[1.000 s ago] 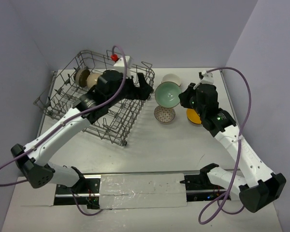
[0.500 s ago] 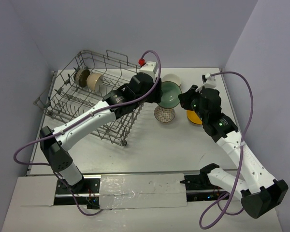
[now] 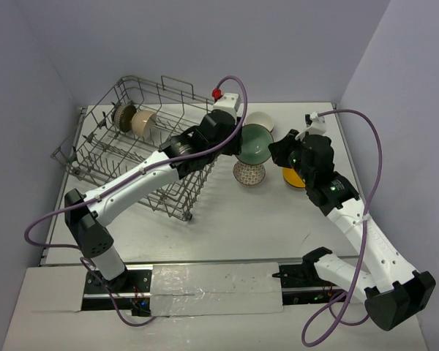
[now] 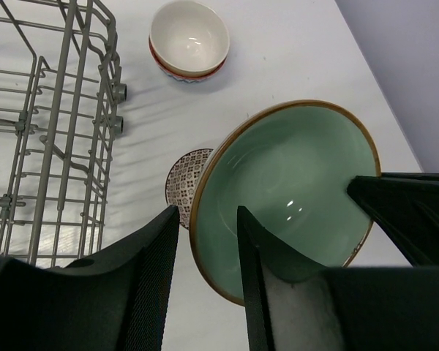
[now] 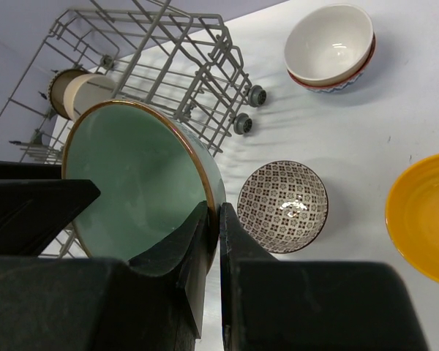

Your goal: Load the bowls into the dish rack

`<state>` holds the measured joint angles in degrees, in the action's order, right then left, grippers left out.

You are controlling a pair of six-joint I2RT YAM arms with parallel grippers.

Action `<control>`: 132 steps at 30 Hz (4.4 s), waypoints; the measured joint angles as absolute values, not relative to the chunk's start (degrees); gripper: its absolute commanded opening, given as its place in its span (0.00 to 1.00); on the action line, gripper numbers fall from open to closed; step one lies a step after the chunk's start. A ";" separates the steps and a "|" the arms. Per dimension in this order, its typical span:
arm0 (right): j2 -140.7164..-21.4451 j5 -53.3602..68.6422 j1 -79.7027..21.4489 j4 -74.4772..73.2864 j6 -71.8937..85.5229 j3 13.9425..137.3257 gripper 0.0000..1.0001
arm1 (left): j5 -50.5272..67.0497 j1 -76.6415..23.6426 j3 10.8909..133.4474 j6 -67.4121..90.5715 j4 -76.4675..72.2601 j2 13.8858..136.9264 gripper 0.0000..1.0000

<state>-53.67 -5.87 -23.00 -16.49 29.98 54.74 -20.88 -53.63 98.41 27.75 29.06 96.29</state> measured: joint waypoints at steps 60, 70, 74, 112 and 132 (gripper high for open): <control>-50.00 -9.89 -23.00 -12.97 24.10 49.15 1.00 | -52.99 -25.19 93.32 -46.70 -5.15 111.94 0.00; -50.72 -11.11 -23.00 -13.26 23.90 48.71 1.00 | -52.18 -25.54 93.56 -45.45 -3.81 115.02 0.00; -50.74 -11.11 -23.00 -13.30 23.88 48.18 0.99 | -52.36 -25.87 93.45 -44.47 -3.55 115.02 0.00; -50.46 -10.04 -23.00 -12.40 23.86 46.26 0.98 | -59.66 -29.39 86.08 -56.95 -19.90 117.19 0.00; -50.39 -9.58 -23.00 -11.53 23.88 45.41 0.98 | -61.28 -31.44 85.71 -56.84 -20.99 119.66 0.36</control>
